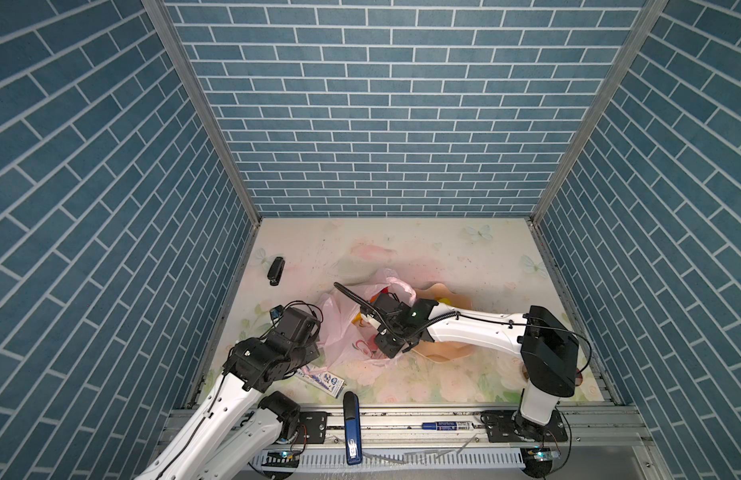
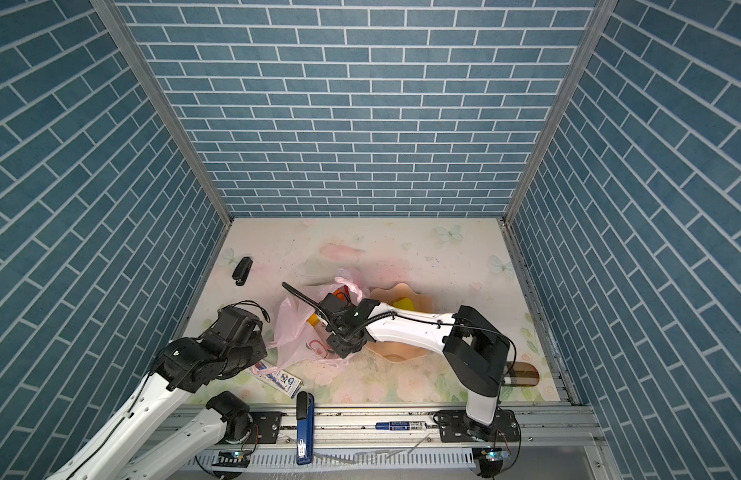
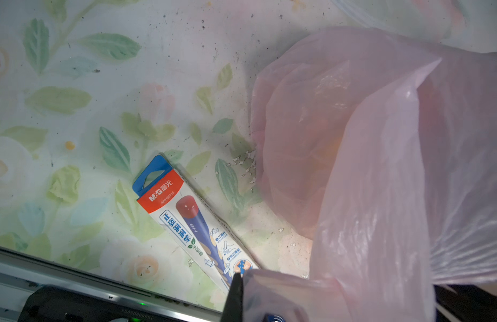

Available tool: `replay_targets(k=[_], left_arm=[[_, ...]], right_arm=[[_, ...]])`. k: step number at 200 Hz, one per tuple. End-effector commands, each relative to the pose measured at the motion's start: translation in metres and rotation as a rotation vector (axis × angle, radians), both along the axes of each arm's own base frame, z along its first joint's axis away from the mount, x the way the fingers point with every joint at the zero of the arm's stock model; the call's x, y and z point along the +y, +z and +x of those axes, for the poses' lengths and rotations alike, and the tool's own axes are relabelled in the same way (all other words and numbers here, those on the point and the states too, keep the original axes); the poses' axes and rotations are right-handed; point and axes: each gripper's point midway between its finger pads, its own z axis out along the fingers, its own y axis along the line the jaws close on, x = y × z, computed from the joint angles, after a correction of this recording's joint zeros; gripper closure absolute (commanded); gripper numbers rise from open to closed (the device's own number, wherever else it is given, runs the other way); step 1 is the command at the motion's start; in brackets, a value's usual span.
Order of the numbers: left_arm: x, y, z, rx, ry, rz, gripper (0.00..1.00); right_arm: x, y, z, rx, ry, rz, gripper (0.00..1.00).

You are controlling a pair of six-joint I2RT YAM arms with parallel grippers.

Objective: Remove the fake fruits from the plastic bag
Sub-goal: 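Move the right gripper back into the pink bag toward the banana, then lower the right gripper onto the orange fruit and close on it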

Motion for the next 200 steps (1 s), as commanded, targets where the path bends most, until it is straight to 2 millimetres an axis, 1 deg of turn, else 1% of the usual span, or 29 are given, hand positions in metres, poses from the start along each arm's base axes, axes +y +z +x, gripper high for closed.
replay_targets(k=[1,19,37,58,75,95,96,99,140,165,185,200], left_arm=[[0.007,-0.002,-0.007,0.003,0.022,0.014,0.99],[0.007,-0.002,-0.006,-0.006,0.024,0.006,0.99],[0.004,-0.003,-0.005,-0.009,0.020,-0.007,0.99],[0.001,-0.002,-0.004,-0.042,0.012,-0.040,0.99],[-0.003,-0.004,-0.003,-0.044,0.001,-0.059,0.99],[-0.007,-0.002,-0.002,-0.052,-0.008,-0.081,0.99],[-0.007,-0.006,-0.003,-0.042,-0.008,-0.075,0.99],[-0.006,-0.010,-0.004,-0.035,-0.009,-0.073,0.99],[-0.013,-0.017,-0.003,-0.025,-0.026,-0.097,0.99],[-0.017,-0.019,0.001,-0.025,-0.039,-0.098,0.99],[-0.019,-0.018,0.004,-0.027,-0.047,-0.097,0.99],[-0.019,-0.018,0.005,-0.031,-0.049,-0.098,0.99]], right_arm=[[0.012,0.014,0.048,-0.138,-0.161,0.037,0.60],[0.023,0.017,0.067,-0.157,-0.207,0.080,0.57],[0.027,0.016,0.086,-0.180,-0.255,0.083,0.52],[0.032,0.018,0.104,-0.210,-0.291,0.097,0.46],[0.035,0.016,0.115,-0.217,-0.310,0.102,0.41],[0.038,0.012,0.127,-0.219,-0.320,0.095,0.37],[0.038,0.012,0.127,-0.220,-0.320,0.095,0.37],[0.038,0.012,0.130,-0.221,-0.325,0.094,0.36],[0.043,0.008,0.146,-0.228,-0.343,0.100,0.31],[0.046,0.002,0.153,-0.210,-0.349,0.099,0.30],[0.046,-0.006,0.158,-0.190,-0.354,0.096,0.30],[0.047,-0.006,0.161,-0.182,-0.357,0.102,0.30]])
